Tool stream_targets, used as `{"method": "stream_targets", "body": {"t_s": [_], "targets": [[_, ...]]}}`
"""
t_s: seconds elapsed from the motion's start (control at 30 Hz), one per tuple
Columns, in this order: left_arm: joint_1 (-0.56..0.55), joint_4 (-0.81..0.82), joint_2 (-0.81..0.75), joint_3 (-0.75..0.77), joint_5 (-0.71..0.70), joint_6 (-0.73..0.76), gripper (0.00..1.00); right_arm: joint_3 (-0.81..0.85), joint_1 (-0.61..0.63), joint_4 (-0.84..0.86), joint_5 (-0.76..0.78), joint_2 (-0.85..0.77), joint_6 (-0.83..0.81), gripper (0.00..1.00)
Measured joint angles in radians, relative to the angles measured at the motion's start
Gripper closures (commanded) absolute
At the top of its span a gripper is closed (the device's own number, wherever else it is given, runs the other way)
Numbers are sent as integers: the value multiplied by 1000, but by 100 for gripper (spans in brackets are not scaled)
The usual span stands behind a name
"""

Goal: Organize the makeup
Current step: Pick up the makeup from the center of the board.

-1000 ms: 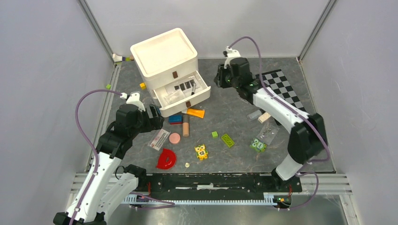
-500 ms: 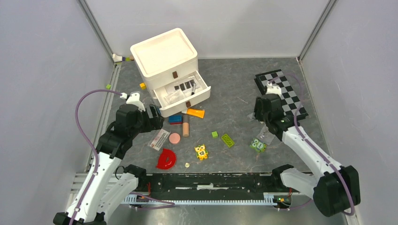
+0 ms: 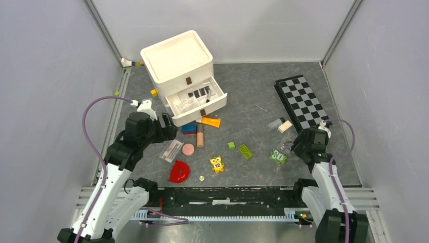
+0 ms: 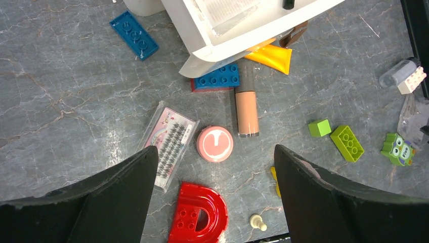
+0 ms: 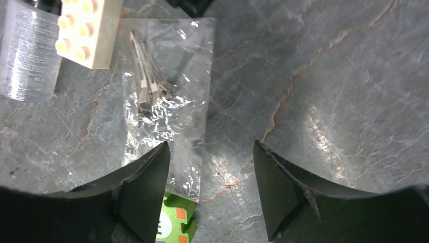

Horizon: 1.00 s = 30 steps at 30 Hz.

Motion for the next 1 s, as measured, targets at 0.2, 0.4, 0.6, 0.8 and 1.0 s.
{"method": "stream_targets", "body": {"t_s": [0.2,0.4,0.6,0.8,1.0], "targets": [[0,0,0,-1,2,0,9,-93,-208,103,-265,-56,51,34],[0,2,0,-1,3,0,9,-175,-262,228,-471,-88,122,38],[0,2,0,-1,3,0,9,-202,-283,263,-554,-76,147,50],[0,2,-2,-1,3,0,9,-245,-314,305,-588,-70,162,76],[0,2,-2,-2,3,0,9,-273,-328,317,-599,-95,166,98]]}}
